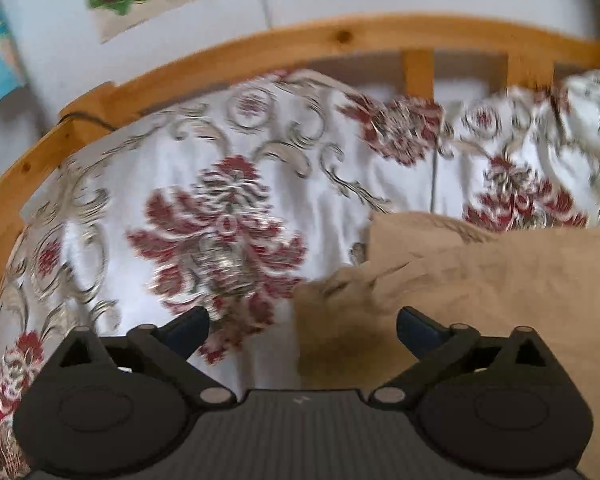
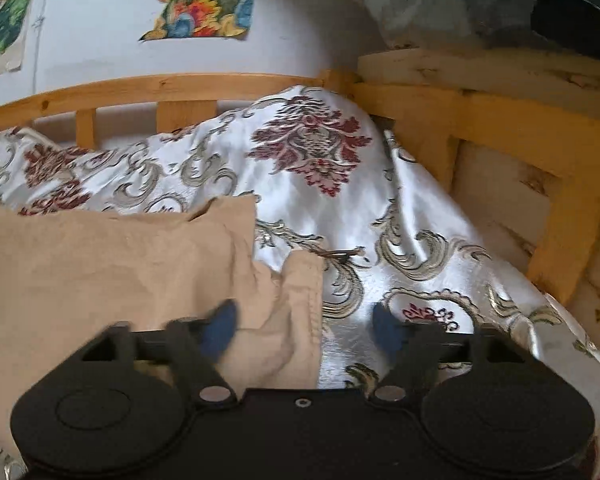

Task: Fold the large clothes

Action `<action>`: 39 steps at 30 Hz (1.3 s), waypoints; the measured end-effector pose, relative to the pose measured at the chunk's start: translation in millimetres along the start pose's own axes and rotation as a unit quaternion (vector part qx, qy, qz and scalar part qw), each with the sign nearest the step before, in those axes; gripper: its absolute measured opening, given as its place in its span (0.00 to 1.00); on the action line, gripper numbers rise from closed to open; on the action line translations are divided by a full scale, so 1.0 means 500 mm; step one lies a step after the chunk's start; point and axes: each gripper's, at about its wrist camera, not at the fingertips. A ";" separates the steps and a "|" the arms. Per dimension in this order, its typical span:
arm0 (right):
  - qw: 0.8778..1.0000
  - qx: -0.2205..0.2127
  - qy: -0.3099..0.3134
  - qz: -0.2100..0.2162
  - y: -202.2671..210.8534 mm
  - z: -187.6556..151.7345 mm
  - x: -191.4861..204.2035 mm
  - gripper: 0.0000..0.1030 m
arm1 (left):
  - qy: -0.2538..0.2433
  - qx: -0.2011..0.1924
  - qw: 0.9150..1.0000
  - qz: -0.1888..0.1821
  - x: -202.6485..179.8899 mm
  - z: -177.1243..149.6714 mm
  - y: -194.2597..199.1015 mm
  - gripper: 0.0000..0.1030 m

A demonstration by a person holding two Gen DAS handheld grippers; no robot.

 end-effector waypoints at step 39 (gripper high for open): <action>0.992 0.083 -0.083 -0.050 0.160 -0.035 0.017 0.22 | 0.128 0.008 0.981 -0.143 0.151 -0.256 0.092 0.62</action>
Point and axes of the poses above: each gripper's, at about its wrist camera, not at the fingertips, and y roughly against the way its jaws point, x to its left, z to its top, and after that the axes turned 5 degrees about -z, right-handed
